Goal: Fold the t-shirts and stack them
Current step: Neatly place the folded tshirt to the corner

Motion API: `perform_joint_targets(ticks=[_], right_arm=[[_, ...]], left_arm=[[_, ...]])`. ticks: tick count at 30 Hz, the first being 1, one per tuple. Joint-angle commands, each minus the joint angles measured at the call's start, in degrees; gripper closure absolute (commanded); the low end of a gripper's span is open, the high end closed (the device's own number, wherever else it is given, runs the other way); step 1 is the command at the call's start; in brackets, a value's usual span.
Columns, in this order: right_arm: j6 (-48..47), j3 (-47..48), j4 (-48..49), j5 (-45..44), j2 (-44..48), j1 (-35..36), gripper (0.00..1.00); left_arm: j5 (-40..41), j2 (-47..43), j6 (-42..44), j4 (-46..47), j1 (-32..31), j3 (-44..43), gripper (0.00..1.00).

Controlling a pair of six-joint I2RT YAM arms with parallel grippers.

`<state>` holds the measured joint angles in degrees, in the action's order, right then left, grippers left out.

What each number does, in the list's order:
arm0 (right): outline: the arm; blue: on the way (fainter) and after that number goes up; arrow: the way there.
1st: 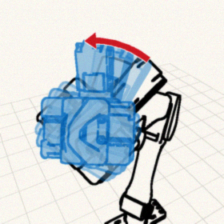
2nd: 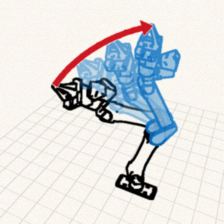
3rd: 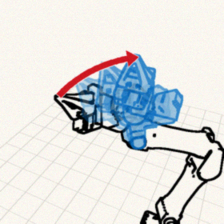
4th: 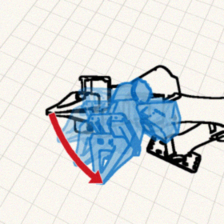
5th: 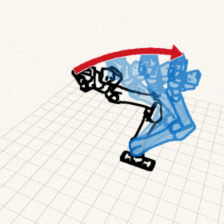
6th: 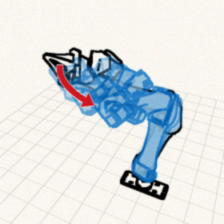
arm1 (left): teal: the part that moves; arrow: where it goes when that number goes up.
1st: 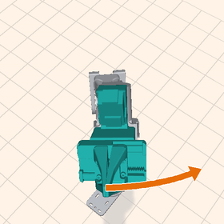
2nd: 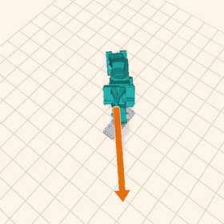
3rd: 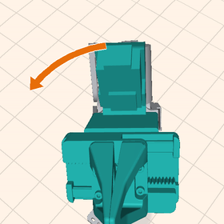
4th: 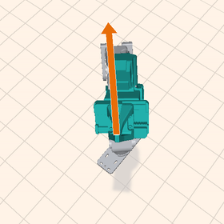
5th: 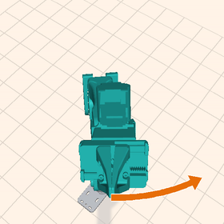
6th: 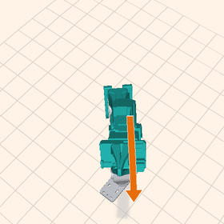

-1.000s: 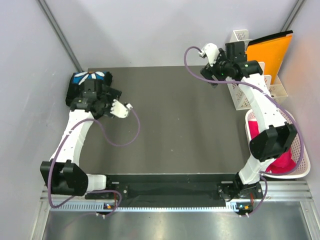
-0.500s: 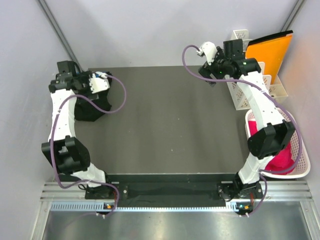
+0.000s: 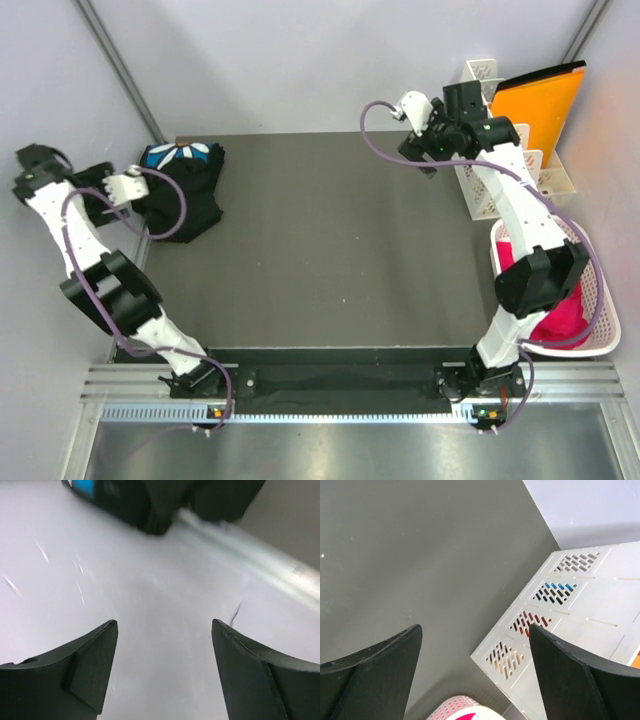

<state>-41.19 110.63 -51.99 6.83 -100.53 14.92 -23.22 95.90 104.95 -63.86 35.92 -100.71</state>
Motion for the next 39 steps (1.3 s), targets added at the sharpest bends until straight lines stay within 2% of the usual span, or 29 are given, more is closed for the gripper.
perform_joint_targets(ticks=[1,2,5,8,12,15,18,19,20,22,23,25,27,29,31,35,36,39], right_arm=[[-2.58,2.57,-2.41,-3.22,-1.24,1.43,0.12],[-2.58,3.01,-2.68,-3.66,-2.12,1.69,0.12],[-3.02,3.54,-3.56,-5.5,-2.83,2.39,0.12],[-3.46,3.01,-3.74,-6.56,-2.92,3.36,0.12],[-3.63,2.66,-3.56,-8.23,-3.0,4.5,0.11],[-3.55,2.58,-3.12,-8.5,-3.18,4.86,0.11],[-3.37,1.96,-2.51,-8.76,-2.92,4.86,0.11],[-3.46,1.61,-2.16,-8.76,-2.83,4.86,0.1],[-3.46,1.35,-2.07,-8.85,-2.65,4.77,0.1],[-3.81,1.08,-1.98,-9.03,-2.65,4.86,0.1],[-4.07,1.08,-1.98,-8.94,-2.39,4.77,0.09],[-4.25,1.26,-1.8,-8.76,-2.13,4.77,0.09],[-4.42,1.08,-1.45,-8.33,-1.69,4.77,0.07],[-3.9,1.08,-1.1,-7.98,-1.69,4.77,0.0],[-2.33,1.08,-1.19,-7.18,-1.77,4.68,0.0],[-0.3,0.56,-1.36,-5.07,-1.6,4.68,0.0],[-0.03,0.2,-1.1,-5.16,-1.42,4.68,0.0],[0.14,-0.94,-1.01,-5.86,-0.81,4.6,0.0]], left_arm=[[-2.88,9.73,13.34,-10.49,7.92,-11.42,0.2],[-2.79,11.05,15.79,-11.11,8.89,-14.14,0.2],[-2.53,14.49,20.89,-8.4,13.98,-15.22,0.2],[-4.01,17.91,24.06,-6.11,16.45,-17.84,0.19],[-5.77,19.51,26.18,-9.0,17.08,-20.23,0.19],[-12.6,14.61,28.64,-10.93,16.64,-15.94,0.17],[-16.15,6.01,28.83,-11.3,12.96,-5.24,0.17],[-20.24,3.45,27.08,-9.38,11.64,1.85,0.16],[-21.85,0.98,22.28,-7.44,8.84,4.96,0.15],[-25.88,-5.17,18.38,-3.39,6.02,12.76,0.15],[-26.6,-6.93,14.1,-2.08,3.04,14.82,0.15],[-27.66,-11.07,11.0,-0.14,0.13,19.64,0.15],[-28.02,-12.14,5.47,1.7,-3.83,21.07,0.16],[-29.68,-11.35,-0.34,3.55,-6.65,21.6,0.17],[-31.53,-10.56,-6.64,9.17,-8.57,22.48,0.18],[-28.2,-9.5,-18.61,16.47,-10.79,22.66,0.2],[-27.24,-9.59,-20.38,17.35,-10.79,23.36,0.19],[-23.11,-10.11,-14.52,14.2,-10.96,26.68,0.2]])
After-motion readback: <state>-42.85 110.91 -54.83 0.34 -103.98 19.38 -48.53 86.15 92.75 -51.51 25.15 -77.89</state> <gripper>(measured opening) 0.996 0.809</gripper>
